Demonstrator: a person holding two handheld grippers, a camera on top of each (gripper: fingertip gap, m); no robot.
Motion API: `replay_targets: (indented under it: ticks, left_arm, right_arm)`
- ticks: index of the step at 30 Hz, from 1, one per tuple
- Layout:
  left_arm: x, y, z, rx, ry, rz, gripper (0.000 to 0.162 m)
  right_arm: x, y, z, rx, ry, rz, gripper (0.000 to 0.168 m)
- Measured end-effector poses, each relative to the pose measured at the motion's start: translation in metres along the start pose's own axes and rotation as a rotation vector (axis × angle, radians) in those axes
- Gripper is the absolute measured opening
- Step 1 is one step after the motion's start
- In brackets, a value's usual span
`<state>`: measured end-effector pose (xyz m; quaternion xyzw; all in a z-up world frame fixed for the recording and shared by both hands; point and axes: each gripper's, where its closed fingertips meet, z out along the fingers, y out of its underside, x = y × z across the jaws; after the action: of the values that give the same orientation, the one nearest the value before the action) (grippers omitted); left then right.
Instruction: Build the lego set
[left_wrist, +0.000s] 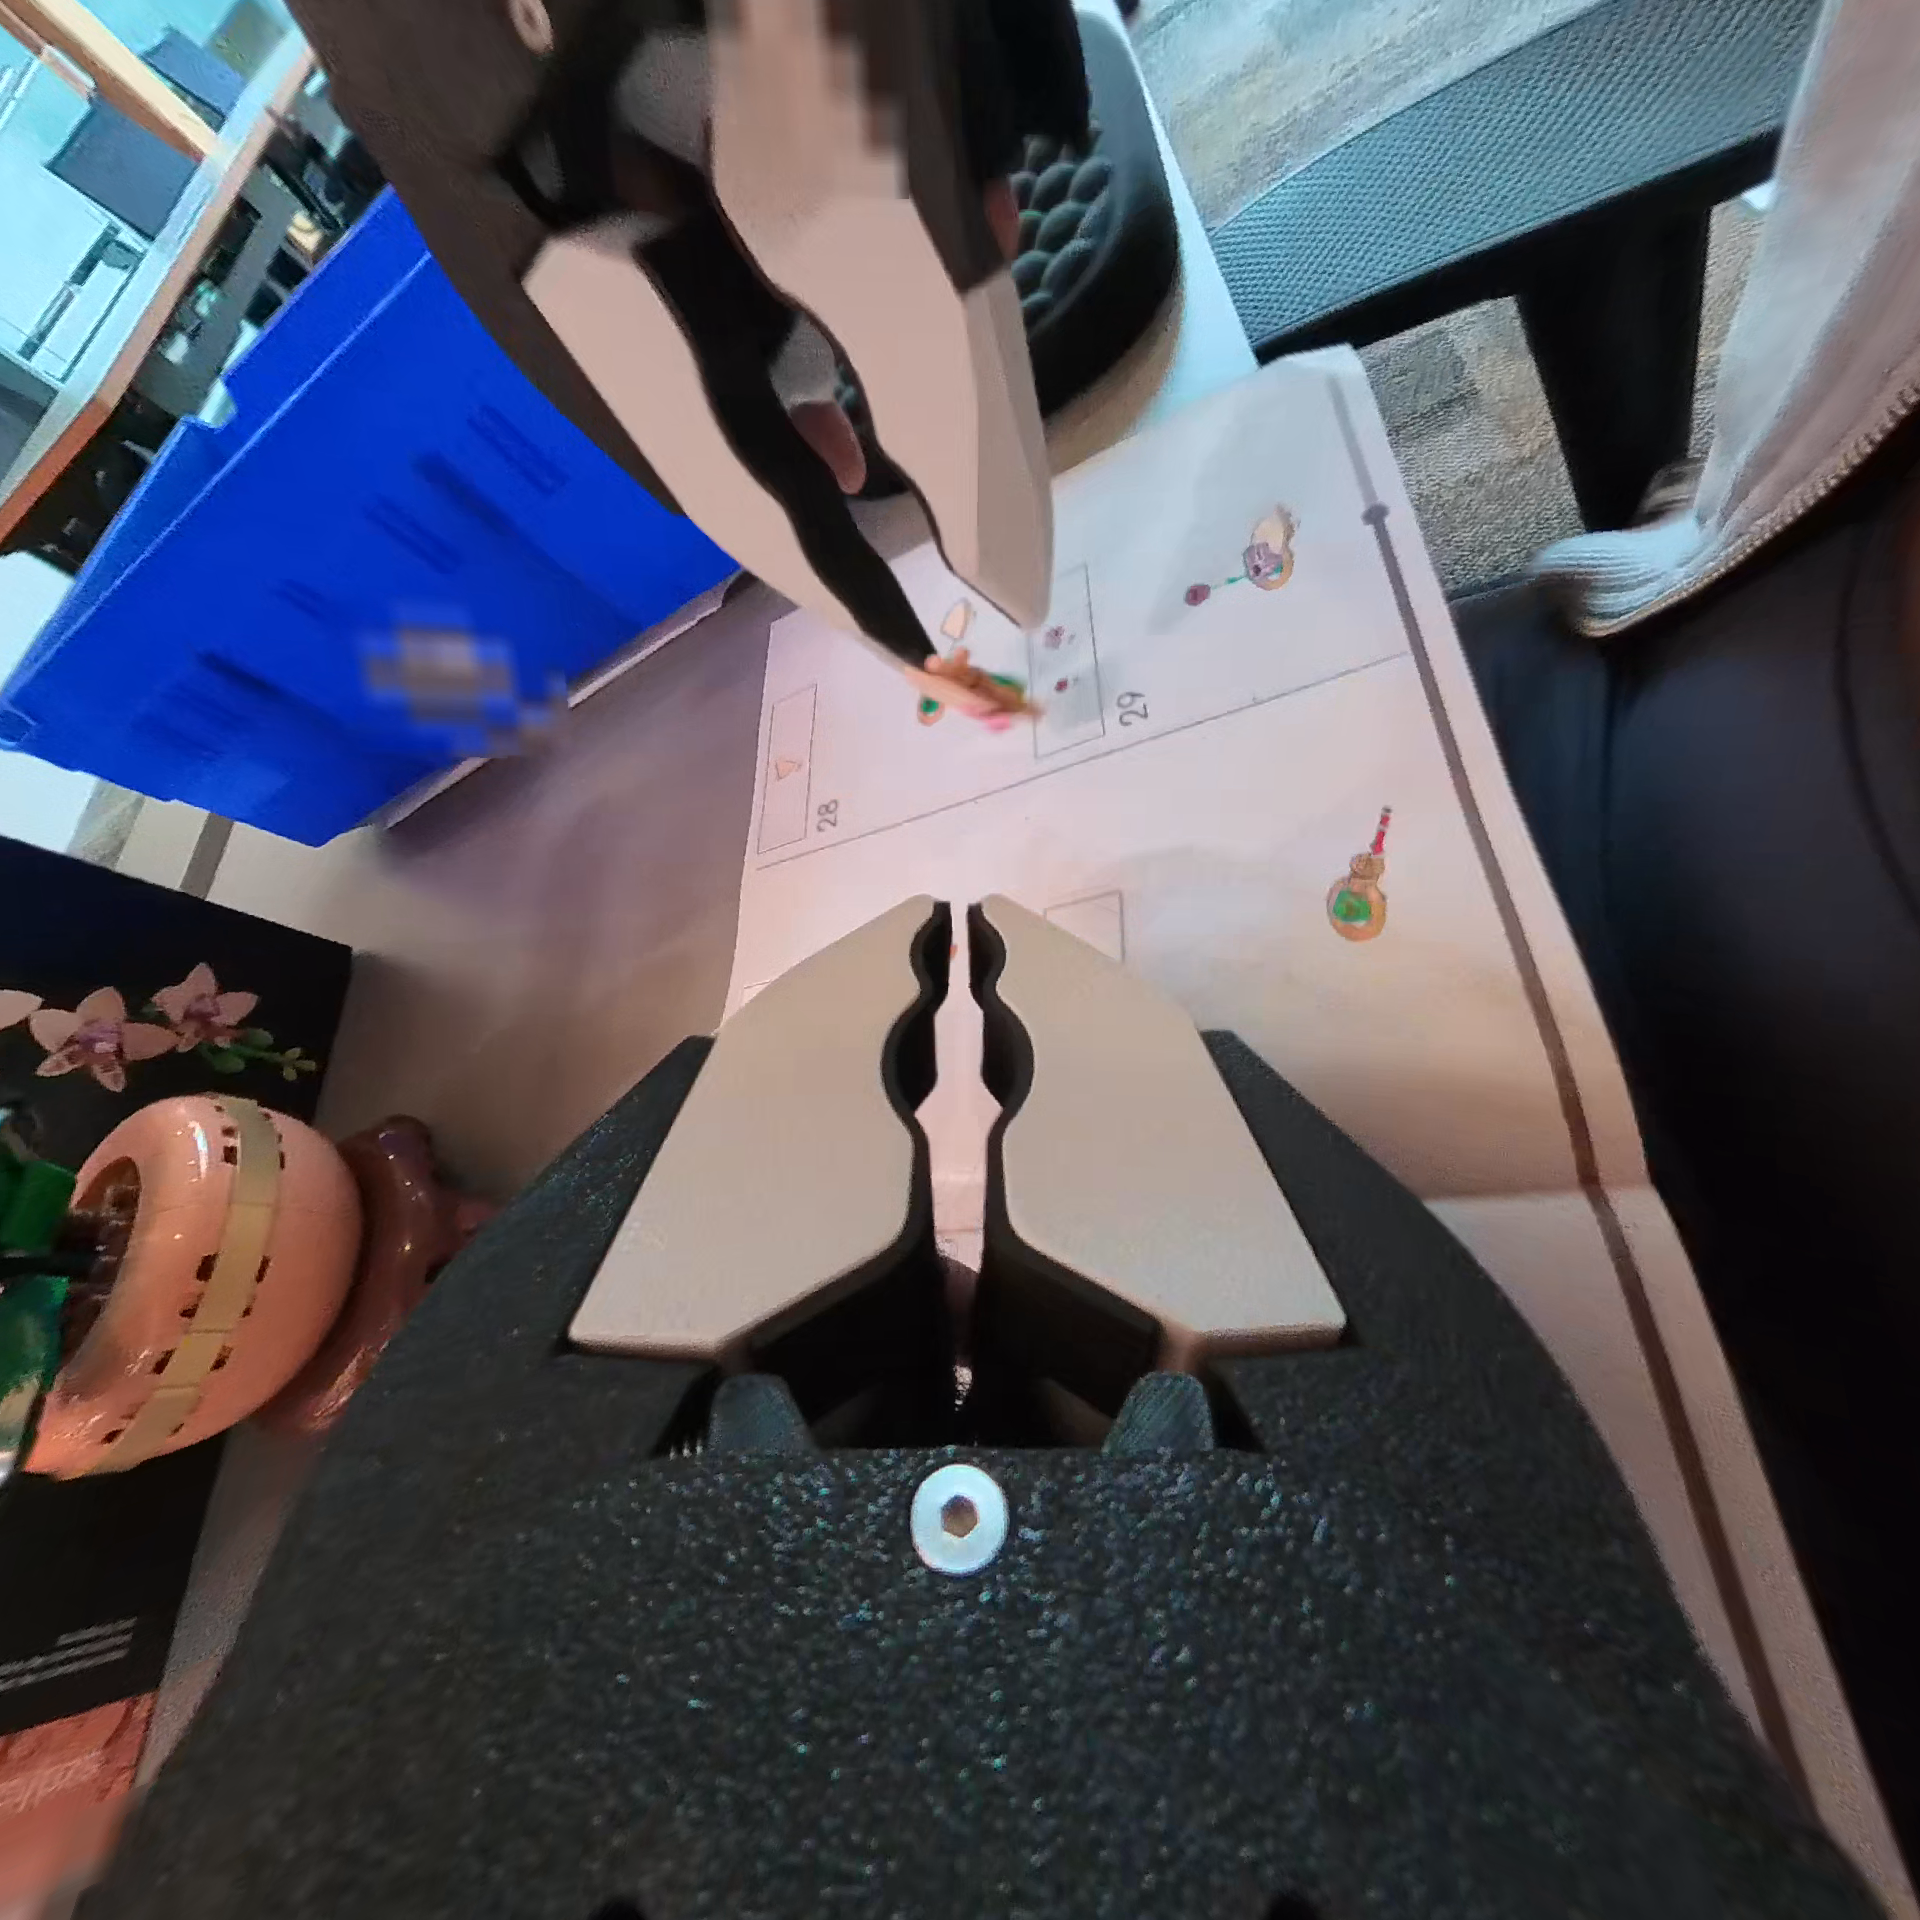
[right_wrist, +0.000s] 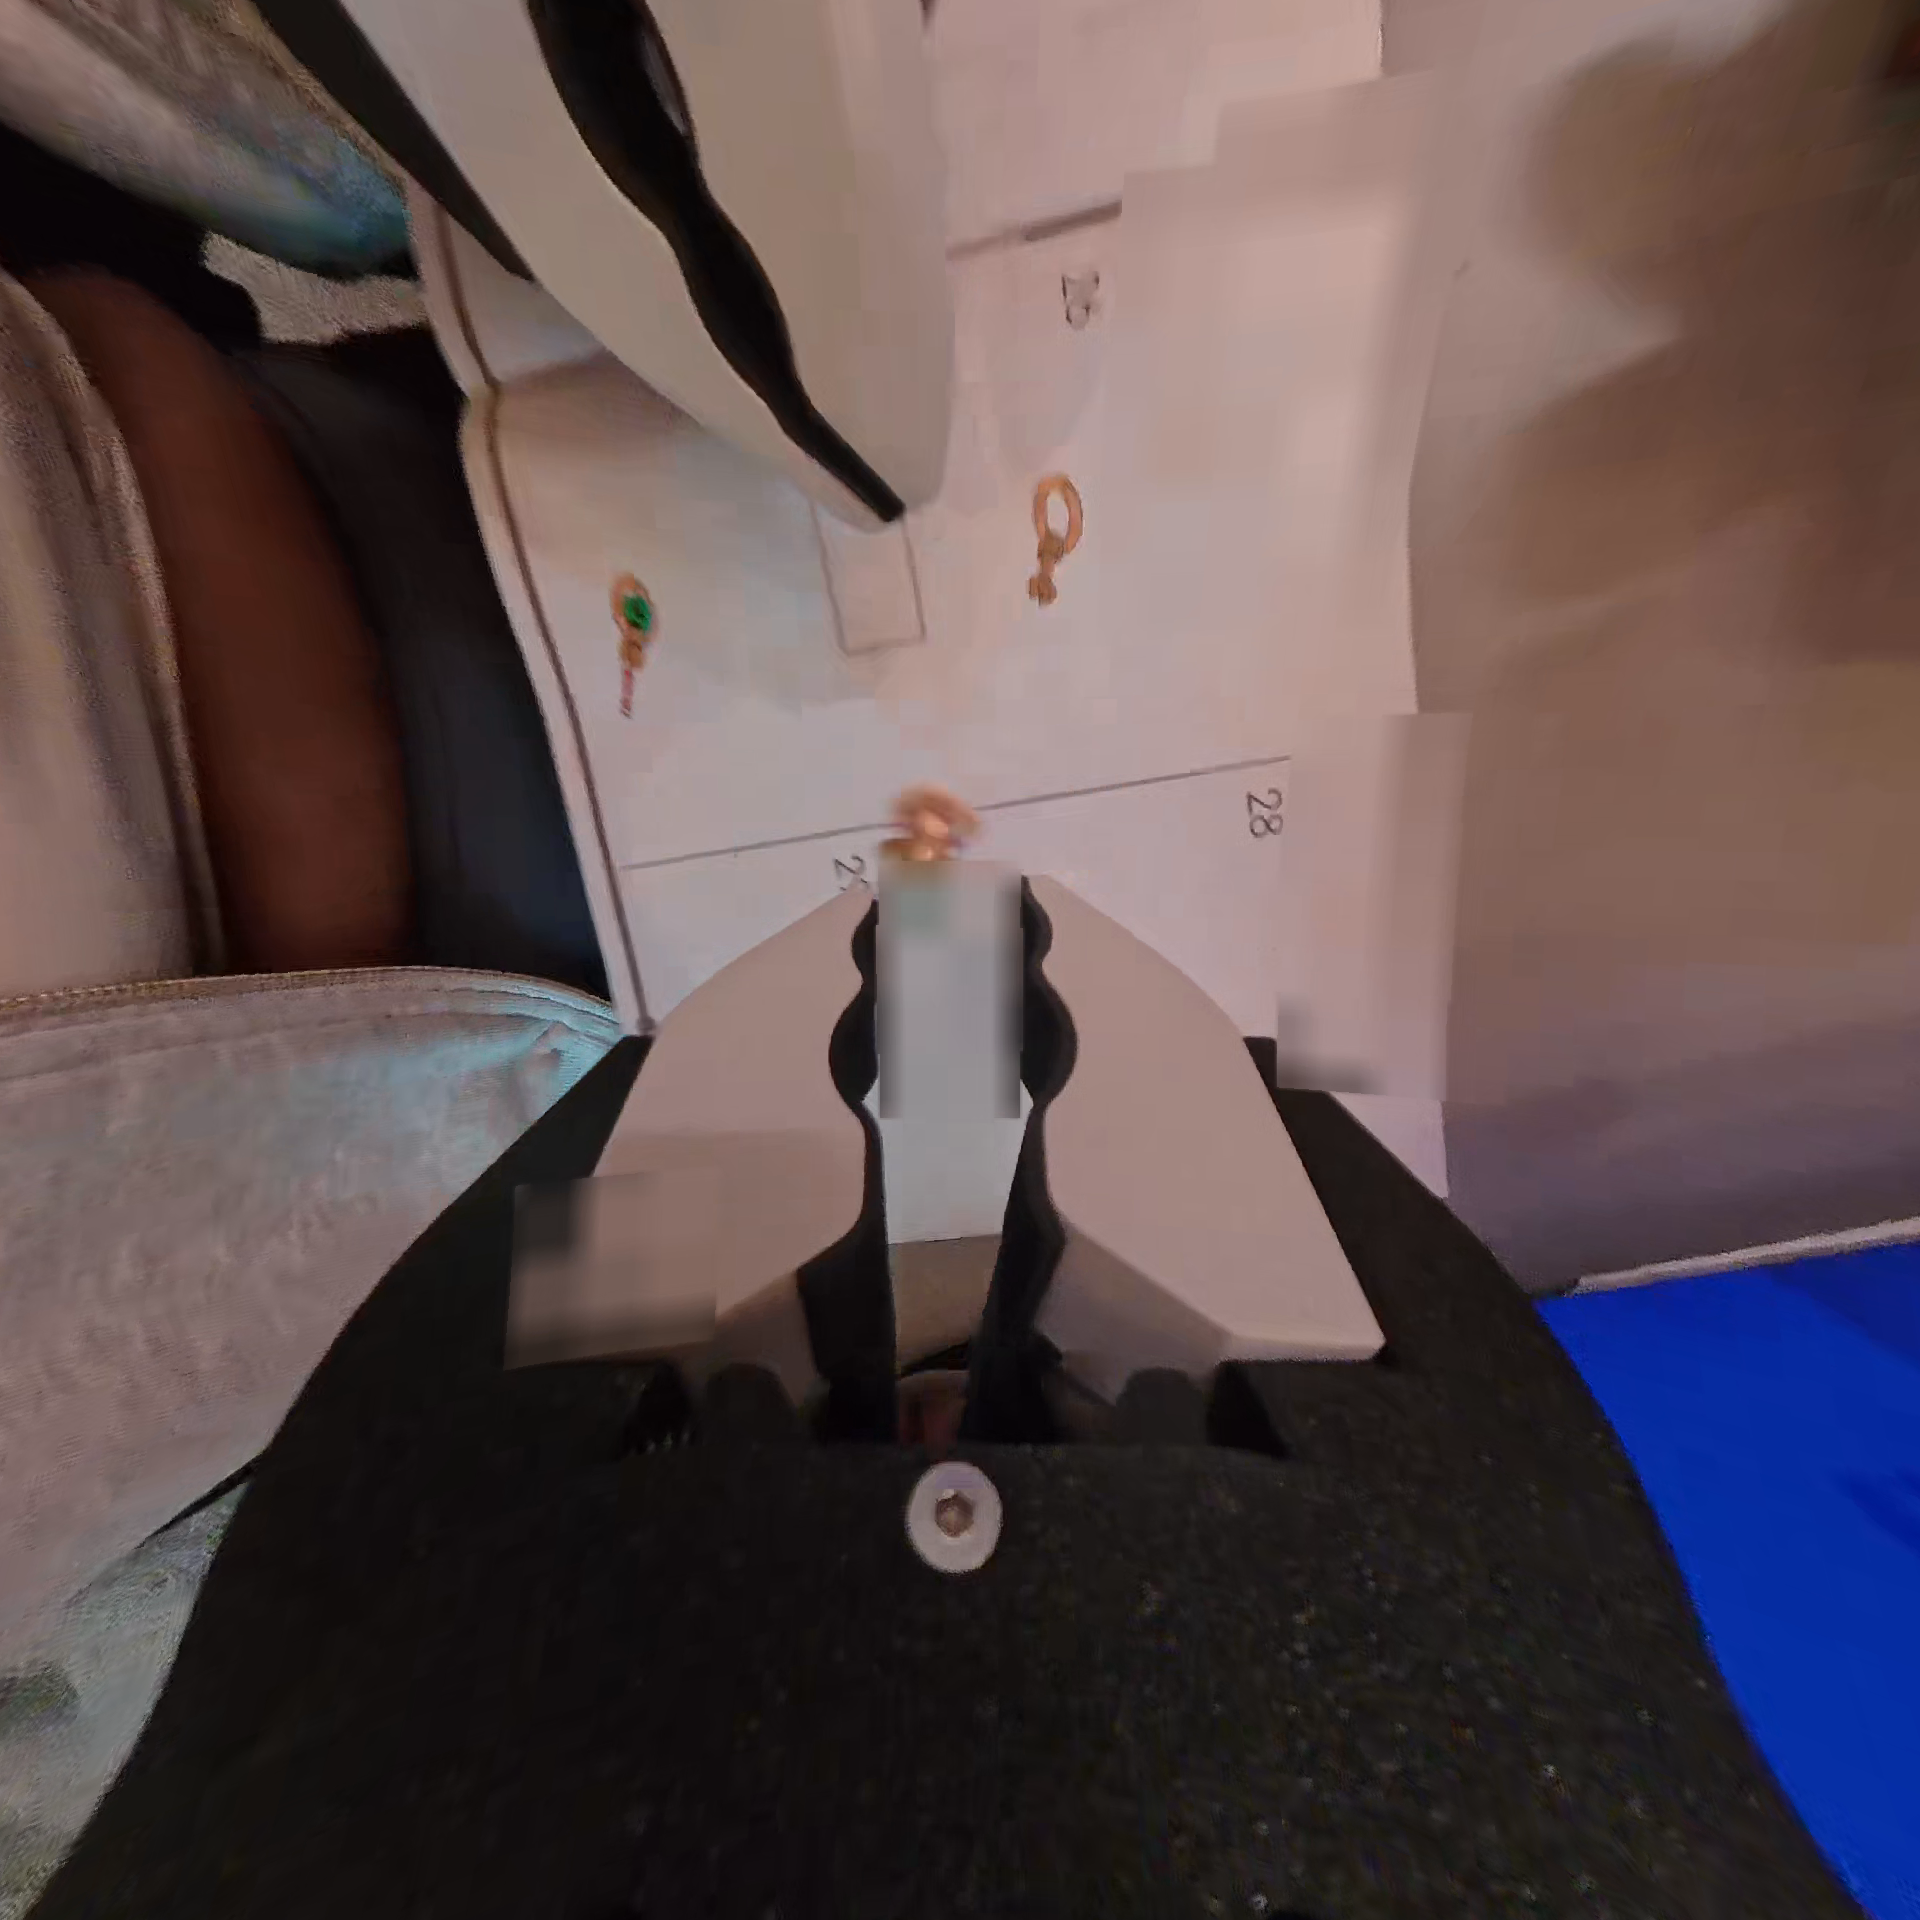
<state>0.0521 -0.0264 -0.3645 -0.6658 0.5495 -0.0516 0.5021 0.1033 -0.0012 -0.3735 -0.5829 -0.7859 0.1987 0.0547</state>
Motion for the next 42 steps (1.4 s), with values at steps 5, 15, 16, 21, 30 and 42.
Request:
replay_targets:
  ticks: [5, 15, 16, 21, 30, 42]
  left_arm:
    - [-0.011, -0.007, 0.003, -0.023, -0.073, -0.045, 0.003]
    - [0.025, -0.009, 0.015, -0.078, -0.043, -0.094, 0.008]
    - [0.027, -0.011, 0.016, -0.08, -0.036, -0.087, 0.009]
    - [0.03, -0.015, 0.023, -0.1, -0.021, -0.074, 0.012]
    - [0.034, -0.006, 0.026, -0.16, 0.012, -0.172, 0.009]
    - [0.002, -0.005, 0.03, -0.138, -0.098, -0.174, 0.011]
  right_arm:
    - [0.009, 0.01, -0.013, 0.077, 0.06, -0.022, 0.023]
    - [-0.024, 0.013, 0.014, 0.36, 0.185, -0.036, 0.022]
    - [-0.024, 0.011, 0.017, 0.375, 0.188, -0.037, 0.022]
    - [-0.018, 0.008, 0.022, 0.397, 0.191, 0.004, 0.02]
    - [-0.02, -0.015, 0.021, 0.496, 0.096, 0.059, 0.015]
    - [-0.011, -0.048, -0.002, 0.61, 0.144, -0.017, 0.009]
